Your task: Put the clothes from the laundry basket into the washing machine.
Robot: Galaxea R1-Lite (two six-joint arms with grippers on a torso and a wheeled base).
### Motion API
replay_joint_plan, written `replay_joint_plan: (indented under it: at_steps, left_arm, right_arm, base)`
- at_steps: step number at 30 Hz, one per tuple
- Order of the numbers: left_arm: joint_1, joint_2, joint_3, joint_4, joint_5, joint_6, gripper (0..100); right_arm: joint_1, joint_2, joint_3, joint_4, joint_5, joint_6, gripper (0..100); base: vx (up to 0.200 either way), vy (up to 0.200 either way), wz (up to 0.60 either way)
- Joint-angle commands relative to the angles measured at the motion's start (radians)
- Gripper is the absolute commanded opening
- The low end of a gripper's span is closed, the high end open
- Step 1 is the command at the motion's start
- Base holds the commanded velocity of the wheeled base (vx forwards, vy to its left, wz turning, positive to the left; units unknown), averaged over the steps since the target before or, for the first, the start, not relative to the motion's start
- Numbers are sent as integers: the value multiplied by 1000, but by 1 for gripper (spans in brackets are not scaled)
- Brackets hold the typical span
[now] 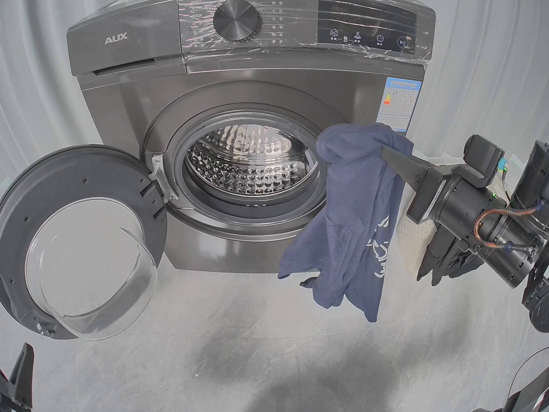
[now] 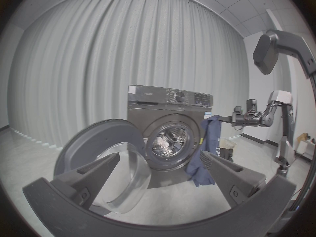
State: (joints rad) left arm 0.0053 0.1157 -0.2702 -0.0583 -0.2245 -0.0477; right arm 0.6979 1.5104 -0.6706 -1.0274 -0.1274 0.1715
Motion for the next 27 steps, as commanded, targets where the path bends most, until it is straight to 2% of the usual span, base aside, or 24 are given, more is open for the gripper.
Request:
replay_joint_plan:
  at_steps: [1, 2, 5, 7, 10, 18, 23, 27]
  left_arm:
    - [-22, 331, 0, -69, -184, -6, 100]
    - [-28, 366, 16, -104, -205, -6, 100]
    - [-34, 461, 46, -206, -214, 5, 100]
    - [-38, 544, 72, -281, -219, 31, 100]
    - [-53, 624, 80, -337, -225, 52, 100]
    - [-169, 800, 91, -428, -227, 55, 100]
    - [-196, 846, 83, -451, -227, 55, 100]
    - [-246, 972, 63, -482, -214, 58, 100]
  right_arm:
    - [35, 36, -53, -6, -3, 13, 0]
    - [38, 36, -55, -8, -3, 13, 0]
    - [38, 50, -70, -8, -3, 13, 0]
    - [40, 59, -84, -6, -3, 25, 0]
    - [45, 71, -113, -6, -3, 59, 0]
    - [46, 102, -153, -8, -4, 71, 0]
    - [48, 106, -152, -8, -12, 71, 0]
    - [61, 109, -152, -36, -21, 69, 0]
  base:
    - [0, 0, 0]
    - [0, 0, 0]
    - [0, 0, 0]
    - [0, 0, 0]
    - [0, 0, 0]
    - [0, 0, 0]
    - [0, 0, 0]
    - [0, 0, 0]
